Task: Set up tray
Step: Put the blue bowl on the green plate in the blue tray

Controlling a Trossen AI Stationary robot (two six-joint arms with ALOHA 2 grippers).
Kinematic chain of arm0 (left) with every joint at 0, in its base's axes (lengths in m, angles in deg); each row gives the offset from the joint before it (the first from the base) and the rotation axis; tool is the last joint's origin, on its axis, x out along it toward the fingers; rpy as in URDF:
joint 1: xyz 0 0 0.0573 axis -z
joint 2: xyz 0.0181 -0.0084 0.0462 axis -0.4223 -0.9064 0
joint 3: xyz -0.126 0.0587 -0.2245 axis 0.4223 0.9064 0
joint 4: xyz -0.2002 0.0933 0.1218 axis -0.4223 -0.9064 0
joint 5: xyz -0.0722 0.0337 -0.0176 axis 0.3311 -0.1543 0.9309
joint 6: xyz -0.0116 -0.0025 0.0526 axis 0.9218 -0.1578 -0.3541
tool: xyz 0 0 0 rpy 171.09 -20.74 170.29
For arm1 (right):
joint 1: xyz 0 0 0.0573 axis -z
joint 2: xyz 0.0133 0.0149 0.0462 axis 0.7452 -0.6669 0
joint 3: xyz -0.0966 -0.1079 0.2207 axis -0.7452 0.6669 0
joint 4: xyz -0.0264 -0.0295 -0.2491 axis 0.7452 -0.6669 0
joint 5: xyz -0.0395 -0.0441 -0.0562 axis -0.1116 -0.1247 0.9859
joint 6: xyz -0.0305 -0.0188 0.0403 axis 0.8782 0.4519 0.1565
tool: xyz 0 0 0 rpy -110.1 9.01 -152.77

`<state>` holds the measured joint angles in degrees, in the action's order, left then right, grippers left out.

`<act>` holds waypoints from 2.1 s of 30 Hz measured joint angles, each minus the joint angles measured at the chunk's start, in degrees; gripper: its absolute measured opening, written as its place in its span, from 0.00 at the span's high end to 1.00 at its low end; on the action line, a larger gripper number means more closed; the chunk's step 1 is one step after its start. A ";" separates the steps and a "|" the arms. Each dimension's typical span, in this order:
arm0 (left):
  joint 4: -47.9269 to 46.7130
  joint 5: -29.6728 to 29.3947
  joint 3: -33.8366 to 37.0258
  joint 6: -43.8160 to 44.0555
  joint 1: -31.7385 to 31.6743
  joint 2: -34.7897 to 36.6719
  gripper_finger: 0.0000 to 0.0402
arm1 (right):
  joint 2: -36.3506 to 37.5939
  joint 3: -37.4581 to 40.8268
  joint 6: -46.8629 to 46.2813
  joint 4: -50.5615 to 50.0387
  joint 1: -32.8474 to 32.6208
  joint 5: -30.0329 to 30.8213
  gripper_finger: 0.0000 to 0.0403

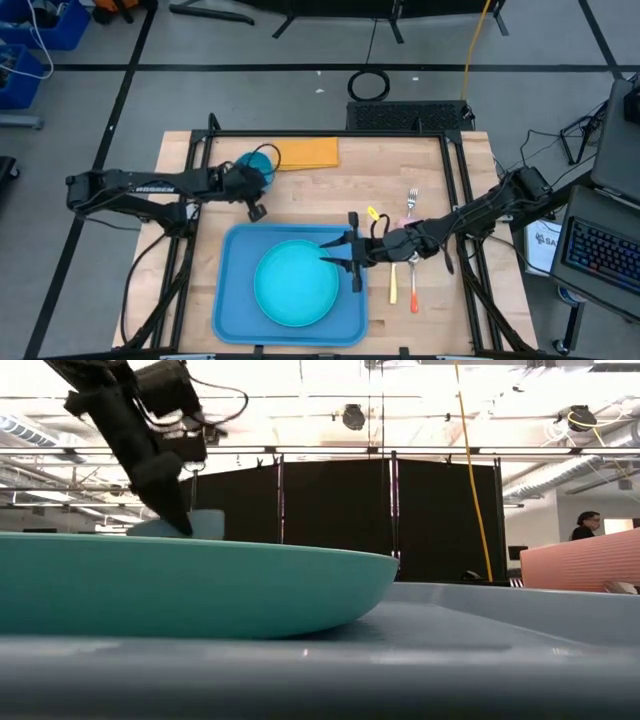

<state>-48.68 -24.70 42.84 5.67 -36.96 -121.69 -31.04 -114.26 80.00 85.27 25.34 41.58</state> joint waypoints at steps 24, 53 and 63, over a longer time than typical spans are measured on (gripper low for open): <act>13.90 4.42 0.00 13.55 32.98 4.31 0.98 | 0.01 0.02 0.11 0.07 0.72 0.00 0.72; 4.05 5.24 -20.54 6.61 46.67 -24.58 0.98 | 0.01 0.04 0.04 -0.69 0.74 0.00 0.72; 0.20 4.29 -26.29 1.09 48.42 -32.26 0.98 | 0.01 0.04 0.00 -0.79 0.74 0.00 0.72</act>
<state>-48.47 -20.41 16.55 6.77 11.47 -153.95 -31.03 -114.22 80.00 84.48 26.09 41.58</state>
